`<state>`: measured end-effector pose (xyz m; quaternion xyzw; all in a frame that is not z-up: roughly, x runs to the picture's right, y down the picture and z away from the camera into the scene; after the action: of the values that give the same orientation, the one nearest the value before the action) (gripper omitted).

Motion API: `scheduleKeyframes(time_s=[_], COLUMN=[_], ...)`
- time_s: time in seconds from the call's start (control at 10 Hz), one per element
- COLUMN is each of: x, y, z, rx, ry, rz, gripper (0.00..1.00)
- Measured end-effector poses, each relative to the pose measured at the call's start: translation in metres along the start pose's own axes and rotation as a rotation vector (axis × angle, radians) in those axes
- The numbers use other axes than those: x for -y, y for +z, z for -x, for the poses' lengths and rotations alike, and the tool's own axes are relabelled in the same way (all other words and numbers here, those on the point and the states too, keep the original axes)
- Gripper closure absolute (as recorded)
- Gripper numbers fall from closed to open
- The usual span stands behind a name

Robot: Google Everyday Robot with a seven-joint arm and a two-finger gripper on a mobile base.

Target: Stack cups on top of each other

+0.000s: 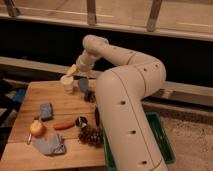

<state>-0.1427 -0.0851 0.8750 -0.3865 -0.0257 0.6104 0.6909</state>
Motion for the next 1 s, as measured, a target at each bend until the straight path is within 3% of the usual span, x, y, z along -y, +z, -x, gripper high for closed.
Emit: scheduleKeyframes(time_s=[0.5, 1.0], x=[0.001, 0.017], y=[0.001, 0.018], z=[-0.001, -0.006], rx=[0.007, 0.047], ry=[0.003, 0.039], rz=[0.0, 0.043], gripper=[0.2, 0.2])
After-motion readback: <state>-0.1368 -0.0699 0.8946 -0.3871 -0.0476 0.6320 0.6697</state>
